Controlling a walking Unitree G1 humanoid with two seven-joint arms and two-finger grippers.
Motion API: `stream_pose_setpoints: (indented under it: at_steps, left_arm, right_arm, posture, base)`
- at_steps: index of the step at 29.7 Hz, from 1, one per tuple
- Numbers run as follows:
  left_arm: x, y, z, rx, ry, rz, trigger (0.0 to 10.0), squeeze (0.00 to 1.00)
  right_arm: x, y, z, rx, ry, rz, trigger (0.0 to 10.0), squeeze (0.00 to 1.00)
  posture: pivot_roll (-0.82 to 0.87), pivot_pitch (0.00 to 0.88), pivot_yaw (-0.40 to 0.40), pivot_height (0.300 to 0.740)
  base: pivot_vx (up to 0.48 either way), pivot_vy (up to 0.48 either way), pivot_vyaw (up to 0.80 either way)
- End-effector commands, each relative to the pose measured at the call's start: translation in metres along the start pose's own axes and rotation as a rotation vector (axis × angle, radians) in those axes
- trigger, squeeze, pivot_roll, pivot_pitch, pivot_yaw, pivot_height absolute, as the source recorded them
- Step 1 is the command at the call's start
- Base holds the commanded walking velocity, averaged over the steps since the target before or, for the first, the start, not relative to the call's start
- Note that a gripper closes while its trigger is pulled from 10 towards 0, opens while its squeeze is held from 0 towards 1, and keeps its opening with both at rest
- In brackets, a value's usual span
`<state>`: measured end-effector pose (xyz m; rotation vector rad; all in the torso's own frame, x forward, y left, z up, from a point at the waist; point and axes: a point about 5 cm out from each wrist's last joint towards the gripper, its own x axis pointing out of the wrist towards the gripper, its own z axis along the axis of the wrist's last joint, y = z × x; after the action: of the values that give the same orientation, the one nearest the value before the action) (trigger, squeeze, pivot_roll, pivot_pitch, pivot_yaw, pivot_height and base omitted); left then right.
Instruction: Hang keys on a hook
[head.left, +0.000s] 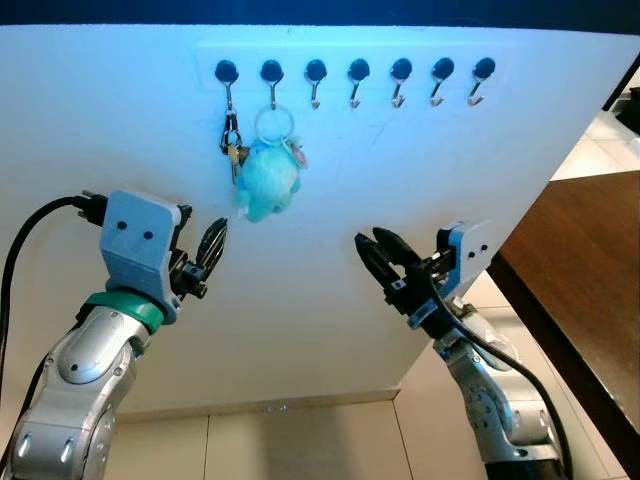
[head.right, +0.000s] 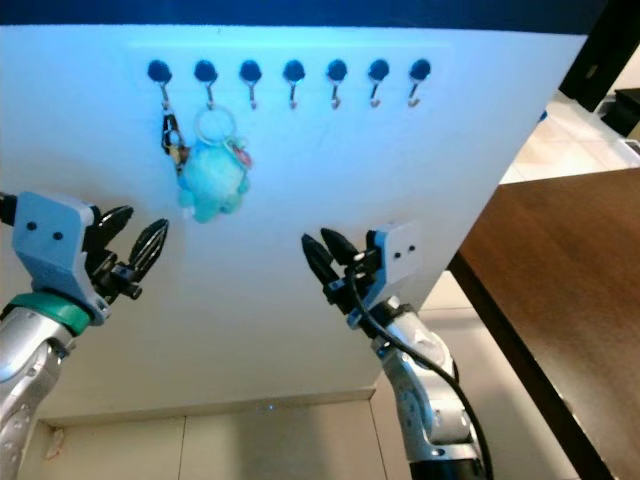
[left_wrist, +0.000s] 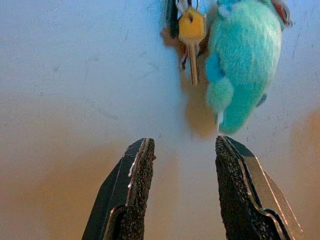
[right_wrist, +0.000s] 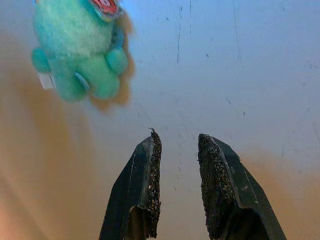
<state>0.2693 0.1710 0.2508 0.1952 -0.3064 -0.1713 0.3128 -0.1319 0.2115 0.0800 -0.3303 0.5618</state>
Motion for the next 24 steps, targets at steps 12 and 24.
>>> stream_pose_setpoints:
  at_steps: [12, 24]
  left_arm:
    - [0.0006, 0.0006, -0.0030, -0.006, -0.004, 0.021, 10.0, 0.00]
    - [0.0010, 0.0009, -0.0037, -0.010, -0.002, 0.018, 10.0, 0.00]
  right_arm:
    - [0.0011, -0.0018, 0.0003, -0.024, -0.012, -0.029, 10.0, 0.00]
    - [0.0025, -0.0055, 0.0006, -0.012, -0.014, -0.054, 10.0, 0.00]
  posture:
    - [0.06, 0.120, 0.055, 0.740]
    - [0.06, 0.121, 0.058, 0.740]
  base:
    - [-0.352, 0.000, 0.00]
    - [-0.353, 0.000, 0.00]
